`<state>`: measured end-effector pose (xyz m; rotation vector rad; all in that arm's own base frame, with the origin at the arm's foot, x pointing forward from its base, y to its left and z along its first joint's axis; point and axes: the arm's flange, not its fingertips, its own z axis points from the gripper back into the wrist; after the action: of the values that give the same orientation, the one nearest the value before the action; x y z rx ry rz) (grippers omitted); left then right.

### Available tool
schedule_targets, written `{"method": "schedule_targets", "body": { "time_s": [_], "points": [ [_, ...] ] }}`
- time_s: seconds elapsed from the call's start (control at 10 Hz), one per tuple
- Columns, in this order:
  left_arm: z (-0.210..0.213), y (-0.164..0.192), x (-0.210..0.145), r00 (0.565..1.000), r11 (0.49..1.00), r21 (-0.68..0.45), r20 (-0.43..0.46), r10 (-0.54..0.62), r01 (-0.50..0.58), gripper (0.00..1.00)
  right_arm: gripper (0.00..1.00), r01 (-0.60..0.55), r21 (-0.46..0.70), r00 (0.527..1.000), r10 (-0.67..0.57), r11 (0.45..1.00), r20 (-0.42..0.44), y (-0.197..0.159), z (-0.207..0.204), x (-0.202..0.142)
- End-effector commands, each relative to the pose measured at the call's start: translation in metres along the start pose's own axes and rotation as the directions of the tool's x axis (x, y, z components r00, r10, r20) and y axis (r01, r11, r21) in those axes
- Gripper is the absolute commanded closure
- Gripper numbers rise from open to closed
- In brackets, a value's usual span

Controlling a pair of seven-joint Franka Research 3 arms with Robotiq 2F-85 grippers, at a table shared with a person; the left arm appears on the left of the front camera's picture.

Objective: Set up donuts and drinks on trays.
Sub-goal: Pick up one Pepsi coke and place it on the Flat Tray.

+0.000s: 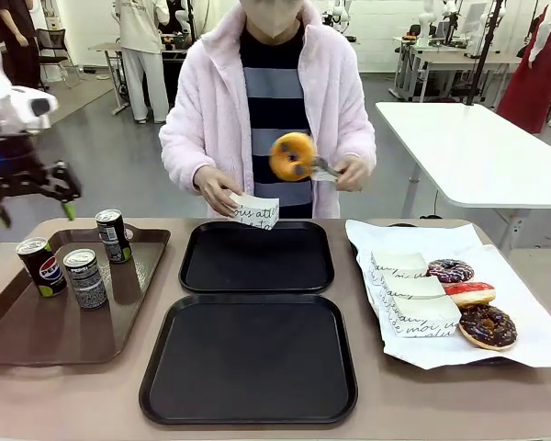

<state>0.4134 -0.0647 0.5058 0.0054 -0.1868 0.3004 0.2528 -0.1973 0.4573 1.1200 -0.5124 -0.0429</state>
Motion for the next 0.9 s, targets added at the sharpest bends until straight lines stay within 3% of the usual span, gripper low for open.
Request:
{"method": "schedule_targets", "body": {
  "time_s": [0.0, 0.2, 0.3, 0.8],
  "points": [
    [-0.010, -0.020, 0.016, 0.998, 0.999, 0.003, 0.047, -0.035, 0.035, 0.00, 0.00, 0.001, 0.006, 1.000, -0.001, 1.000, -0.004, -0.001, 0.002, 0.000],
    [-0.015, -0.013, 0.015, 0.990, 0.988, -0.067, 0.018, -0.140, 0.141, 0.00, 0.00, 0.001, 0.006, 1.000, -0.001, 1.000, -0.004, -0.001, 0.002, 0.000],
    [-0.014, -0.026, 0.011, 0.999, 0.998, -0.023, 0.019, -0.051, 0.051, 0.00, 0.00, 0.001, 0.006, 1.000, -0.001, 1.000, -0.004, -0.001, 0.002, 0.000],
    [-0.016, -0.024, 0.015, 0.997, 0.997, -0.038, 0.016, -0.071, 0.071, 0.00, 0.00, 0.001, 0.006, 1.000, -0.001, 1.000, -0.004, -0.001, 0.002, 0.000]
  ]
}}
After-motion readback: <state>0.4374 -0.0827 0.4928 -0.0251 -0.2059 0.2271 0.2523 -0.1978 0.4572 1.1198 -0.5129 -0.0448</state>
